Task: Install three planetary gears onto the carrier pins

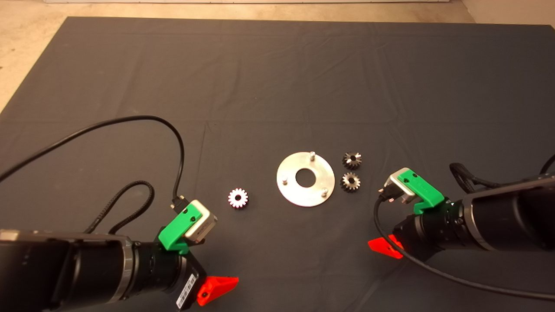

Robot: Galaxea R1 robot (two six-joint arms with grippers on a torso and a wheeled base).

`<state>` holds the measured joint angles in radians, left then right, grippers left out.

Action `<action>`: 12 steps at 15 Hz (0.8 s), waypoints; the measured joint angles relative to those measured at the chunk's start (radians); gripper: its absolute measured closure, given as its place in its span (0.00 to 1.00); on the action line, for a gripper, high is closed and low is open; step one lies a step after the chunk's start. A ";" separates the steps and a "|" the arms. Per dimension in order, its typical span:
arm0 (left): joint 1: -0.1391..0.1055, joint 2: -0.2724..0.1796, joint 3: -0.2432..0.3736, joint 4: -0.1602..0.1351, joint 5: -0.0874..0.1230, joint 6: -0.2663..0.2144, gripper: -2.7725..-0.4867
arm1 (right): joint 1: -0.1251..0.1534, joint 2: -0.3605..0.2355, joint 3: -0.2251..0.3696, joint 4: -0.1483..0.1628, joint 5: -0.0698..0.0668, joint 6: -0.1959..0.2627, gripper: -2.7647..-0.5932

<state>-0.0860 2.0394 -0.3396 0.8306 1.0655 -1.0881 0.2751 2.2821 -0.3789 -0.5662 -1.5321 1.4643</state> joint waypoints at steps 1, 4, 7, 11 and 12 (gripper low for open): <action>0.000 0.002 0.000 0.000 0.000 0.000 0.07 | 0.000 -0.003 0.000 -0.008 0.000 0.000 0.01; 0.000 0.002 0.000 0.000 -0.001 0.000 0.07 | 0.000 -0.021 0.000 -0.138 0.001 -0.001 0.01; 0.000 0.002 0.000 0.000 -0.002 -0.001 0.07 | 0.000 -0.040 -0.003 -0.201 0.001 -0.029 0.01; 0.000 0.003 0.000 0.000 -0.003 -0.003 0.07 | 0.000 -0.058 -0.004 -0.222 0.001 -0.073 0.01; 0.000 0.004 0.000 0.000 -0.003 -0.003 0.07 | -0.001 -0.061 -0.006 -0.224 0.001 -0.079 0.01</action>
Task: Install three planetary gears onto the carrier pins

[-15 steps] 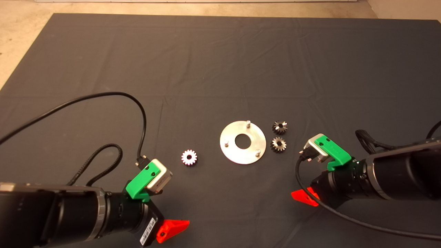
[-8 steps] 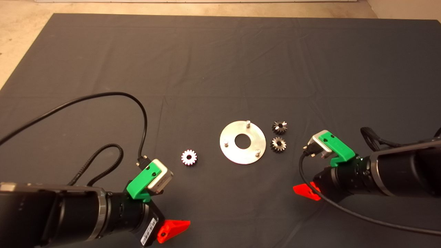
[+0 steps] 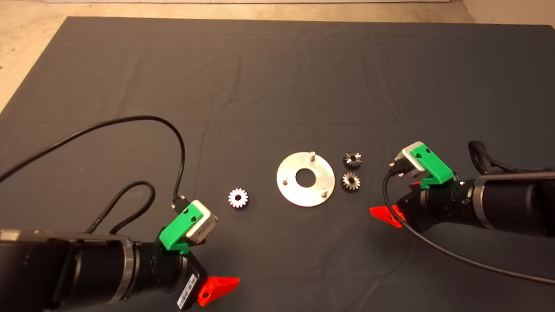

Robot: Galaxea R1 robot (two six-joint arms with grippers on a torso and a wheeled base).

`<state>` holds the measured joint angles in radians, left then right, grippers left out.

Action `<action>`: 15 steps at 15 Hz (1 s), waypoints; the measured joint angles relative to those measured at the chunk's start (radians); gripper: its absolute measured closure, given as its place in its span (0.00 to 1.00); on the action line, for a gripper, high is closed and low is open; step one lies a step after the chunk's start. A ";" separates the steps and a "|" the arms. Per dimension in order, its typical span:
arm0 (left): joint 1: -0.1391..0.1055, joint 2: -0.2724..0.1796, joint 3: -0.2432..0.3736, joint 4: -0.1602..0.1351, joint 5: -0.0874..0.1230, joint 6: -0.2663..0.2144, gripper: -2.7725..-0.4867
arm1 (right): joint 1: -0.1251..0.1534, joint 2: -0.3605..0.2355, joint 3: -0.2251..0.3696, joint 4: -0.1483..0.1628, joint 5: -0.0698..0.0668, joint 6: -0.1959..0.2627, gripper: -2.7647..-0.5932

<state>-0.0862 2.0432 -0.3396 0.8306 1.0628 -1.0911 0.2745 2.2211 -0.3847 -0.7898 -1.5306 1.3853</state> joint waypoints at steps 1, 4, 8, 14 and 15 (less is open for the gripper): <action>0.000 0.002 0.000 0.000 -0.001 0.000 0.07 | -0.001 -0.005 -0.001 -0.004 0.000 -0.002 0.01; 0.000 0.001 0.000 0.000 -0.001 0.000 0.07 | -0.026 -0.020 -0.003 -0.061 0.000 -0.009 0.01; 0.000 0.001 0.000 0.000 -0.001 0.000 0.07 | -0.077 -0.042 -0.004 -0.139 0.000 -0.012 0.01; 0.000 0.001 0.000 0.000 -0.001 0.000 0.07 | -0.100 -0.066 -0.005 -0.172 -0.001 -0.012 0.01; 0.000 0.001 0.000 0.000 -0.001 0.000 0.07 | -0.102 -0.066 -0.005 -0.179 0.000 -0.013 0.01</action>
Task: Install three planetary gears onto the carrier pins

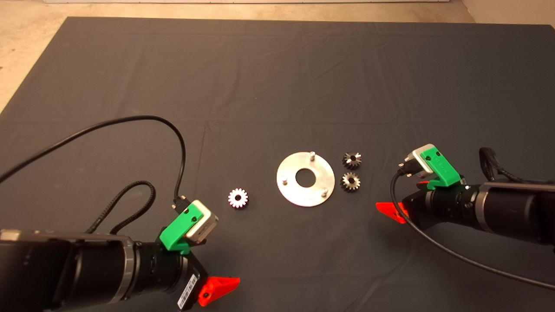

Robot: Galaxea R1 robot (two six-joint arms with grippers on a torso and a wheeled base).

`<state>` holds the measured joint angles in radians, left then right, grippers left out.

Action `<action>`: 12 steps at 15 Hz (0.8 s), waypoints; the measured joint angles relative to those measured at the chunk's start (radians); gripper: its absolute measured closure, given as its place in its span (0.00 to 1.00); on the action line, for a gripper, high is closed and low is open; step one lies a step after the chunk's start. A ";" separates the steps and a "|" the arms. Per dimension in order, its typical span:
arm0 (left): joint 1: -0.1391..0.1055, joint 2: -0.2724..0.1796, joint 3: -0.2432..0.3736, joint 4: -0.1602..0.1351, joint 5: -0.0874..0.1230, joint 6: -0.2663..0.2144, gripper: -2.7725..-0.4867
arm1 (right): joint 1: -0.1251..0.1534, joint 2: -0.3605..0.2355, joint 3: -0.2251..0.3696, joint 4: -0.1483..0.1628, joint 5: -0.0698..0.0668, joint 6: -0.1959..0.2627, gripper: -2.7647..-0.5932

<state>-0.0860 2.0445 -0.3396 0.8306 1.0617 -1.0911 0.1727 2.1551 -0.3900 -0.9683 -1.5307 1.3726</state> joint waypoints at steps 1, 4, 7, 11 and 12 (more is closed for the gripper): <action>0.000 0.000 0.000 0.000 0.000 0.000 0.07 | -0.005 0.000 0.000 -0.003 0.000 0.000 0.01; 0.000 0.000 0.000 0.000 0.000 0.000 0.07 | -0.029 0.003 -0.003 -0.008 -0.001 -0.004 0.01; 0.000 0.000 0.000 0.000 0.000 0.000 0.07 | -0.042 0.031 -0.026 -0.009 0.000 -0.004 0.01; 0.000 0.000 0.000 0.000 0.000 0.000 0.07 | -0.051 0.076 -0.089 -0.011 -0.001 -0.004 0.01; 0.000 0.000 0.000 0.000 0.000 0.000 0.07 | -0.054 0.092 -0.104 -0.012 0.000 -0.006 0.01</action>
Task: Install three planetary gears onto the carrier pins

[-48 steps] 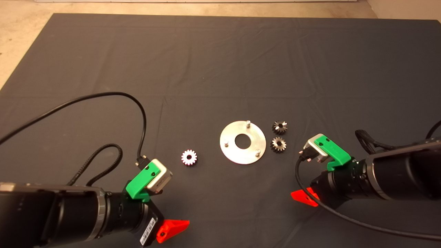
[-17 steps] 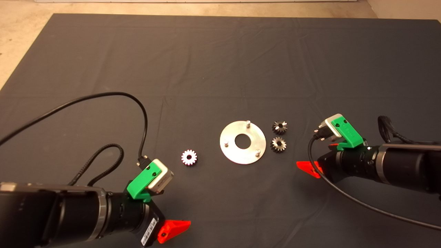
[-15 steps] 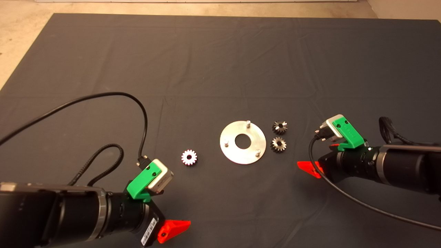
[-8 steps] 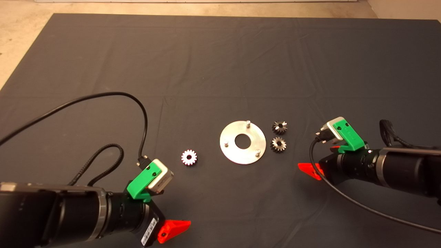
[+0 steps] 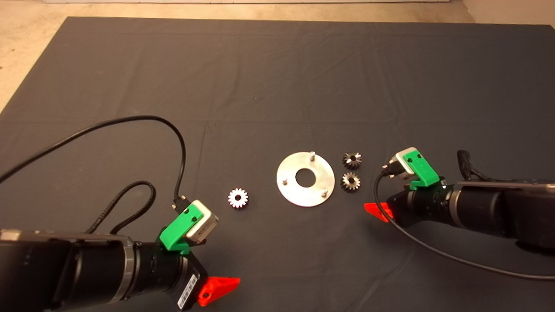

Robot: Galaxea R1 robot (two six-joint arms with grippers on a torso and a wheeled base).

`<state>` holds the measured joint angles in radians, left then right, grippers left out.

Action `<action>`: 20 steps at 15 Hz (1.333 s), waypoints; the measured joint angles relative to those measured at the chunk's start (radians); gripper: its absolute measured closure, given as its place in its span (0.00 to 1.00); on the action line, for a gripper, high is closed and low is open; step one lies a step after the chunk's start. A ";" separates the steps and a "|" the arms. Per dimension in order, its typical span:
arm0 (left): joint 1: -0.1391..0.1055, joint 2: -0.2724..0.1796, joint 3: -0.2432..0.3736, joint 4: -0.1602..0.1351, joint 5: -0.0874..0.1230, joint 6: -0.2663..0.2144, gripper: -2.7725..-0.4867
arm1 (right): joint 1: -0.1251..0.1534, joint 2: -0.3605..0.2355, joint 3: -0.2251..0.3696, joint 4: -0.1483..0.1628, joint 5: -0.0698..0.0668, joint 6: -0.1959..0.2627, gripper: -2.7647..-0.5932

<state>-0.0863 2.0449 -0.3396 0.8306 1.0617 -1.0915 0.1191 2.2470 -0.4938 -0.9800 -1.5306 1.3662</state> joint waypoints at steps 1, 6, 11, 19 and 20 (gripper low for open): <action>0.000 0.000 0.000 0.000 0.000 0.000 0.07 | -0.001 0.015 -0.016 0.000 0.000 -0.001 0.01; 0.000 0.000 0.000 0.000 0.000 -0.005 0.07 | -0.003 0.078 -0.084 0.000 0.000 -0.011 0.01; 0.000 -0.001 0.000 0.000 -0.004 -0.011 0.07 | -0.009 0.130 -0.137 0.000 0.000 -0.027 0.01; 0.000 -0.004 0.000 0.000 -0.004 -0.011 0.07 | -0.024 0.139 -0.169 0.000 0.000 -0.055 0.04; 0.000 -0.004 0.000 0.000 -0.005 -0.011 0.07 | -0.027 0.139 -0.171 0.000 0.000 -0.058 0.04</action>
<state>-0.0860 2.0411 -0.3396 0.8306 1.0568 -1.1026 0.0919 2.3855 -0.6649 -0.9800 -1.5306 1.3085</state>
